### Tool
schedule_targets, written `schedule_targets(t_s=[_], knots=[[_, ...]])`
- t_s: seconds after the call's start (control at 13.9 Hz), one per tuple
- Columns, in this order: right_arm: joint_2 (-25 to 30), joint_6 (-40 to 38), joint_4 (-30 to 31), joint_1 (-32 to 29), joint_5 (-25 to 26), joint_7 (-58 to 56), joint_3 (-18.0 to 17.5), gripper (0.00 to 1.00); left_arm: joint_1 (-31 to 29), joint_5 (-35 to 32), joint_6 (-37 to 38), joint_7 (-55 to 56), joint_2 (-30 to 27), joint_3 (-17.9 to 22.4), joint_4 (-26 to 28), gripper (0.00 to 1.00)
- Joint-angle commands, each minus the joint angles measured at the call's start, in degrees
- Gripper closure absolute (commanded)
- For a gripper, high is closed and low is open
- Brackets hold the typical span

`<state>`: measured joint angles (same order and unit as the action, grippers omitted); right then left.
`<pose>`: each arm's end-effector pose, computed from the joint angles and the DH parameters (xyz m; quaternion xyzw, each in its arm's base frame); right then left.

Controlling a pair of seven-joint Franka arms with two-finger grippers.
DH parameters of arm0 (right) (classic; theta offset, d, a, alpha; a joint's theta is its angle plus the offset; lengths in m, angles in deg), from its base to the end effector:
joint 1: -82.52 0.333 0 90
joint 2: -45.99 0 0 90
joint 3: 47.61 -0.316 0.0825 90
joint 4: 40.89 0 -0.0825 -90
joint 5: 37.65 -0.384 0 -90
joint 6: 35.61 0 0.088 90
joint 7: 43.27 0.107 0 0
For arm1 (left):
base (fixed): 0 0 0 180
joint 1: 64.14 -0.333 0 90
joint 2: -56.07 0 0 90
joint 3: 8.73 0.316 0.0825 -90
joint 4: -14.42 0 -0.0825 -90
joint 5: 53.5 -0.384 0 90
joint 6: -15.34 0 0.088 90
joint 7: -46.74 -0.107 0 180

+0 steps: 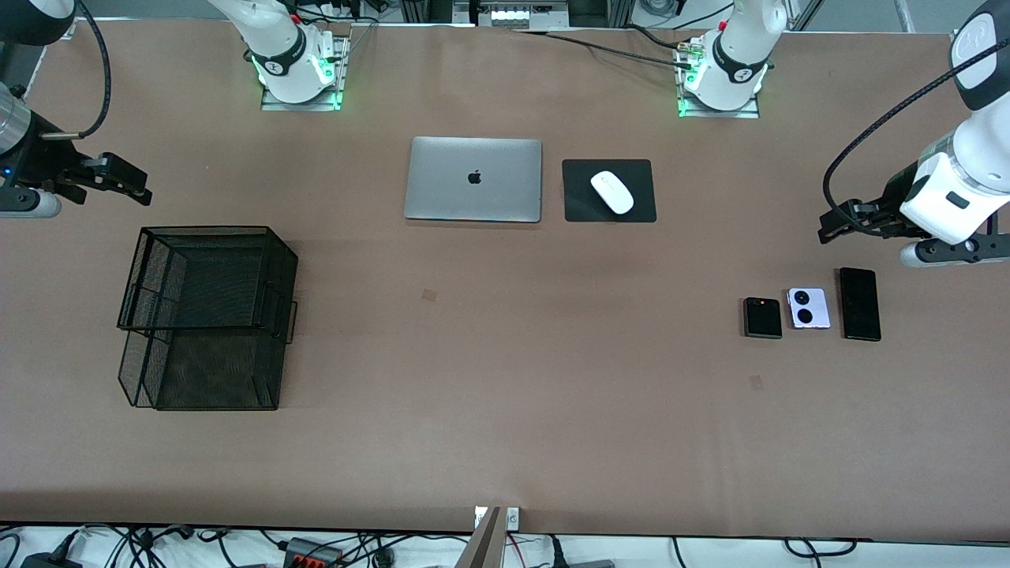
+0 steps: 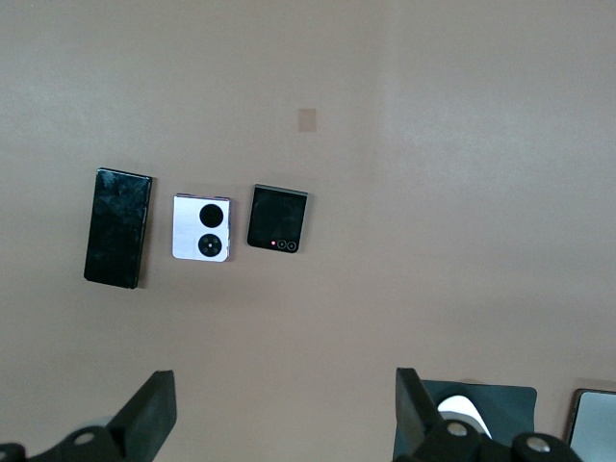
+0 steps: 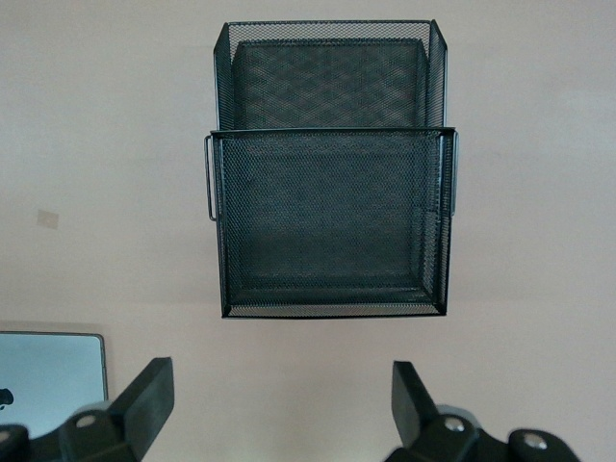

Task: Place phones with both arms
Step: 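Reach the left gripper toward the black flip phone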

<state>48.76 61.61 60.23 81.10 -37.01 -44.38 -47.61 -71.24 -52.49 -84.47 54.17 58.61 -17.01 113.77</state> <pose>0.5447 -0.0146 0.5698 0.9999 -0.0019 -0.0100 0.0053 0.5730 -0.0120 0.5368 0.9982 0.0562 -0.0188 0.0105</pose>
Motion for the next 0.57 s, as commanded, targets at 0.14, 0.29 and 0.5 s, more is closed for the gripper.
schedule_targets(t_s=[0.14,0.29,0.5], knots=[[1.54,-0.01,1.36,-0.42,-0.81,-0.04,-0.26,0.00,-0.55,-0.21,-0.56,-0.57,-0.43,-0.69,0.76,0.00],[1.54,-0.01,1.36,-0.51,-0.81,-0.04,-0.18,0.00,-0.37,-0.04,-2.13,-0.92,1.50,-0.25,0.93,0.00],[1.54,-0.10,1.28,-0.42,-0.81,-0.04,-0.18,0.00,-0.11,-0.74,-2.23,-1.10,3.33,-0.59,1.02,0.00]])
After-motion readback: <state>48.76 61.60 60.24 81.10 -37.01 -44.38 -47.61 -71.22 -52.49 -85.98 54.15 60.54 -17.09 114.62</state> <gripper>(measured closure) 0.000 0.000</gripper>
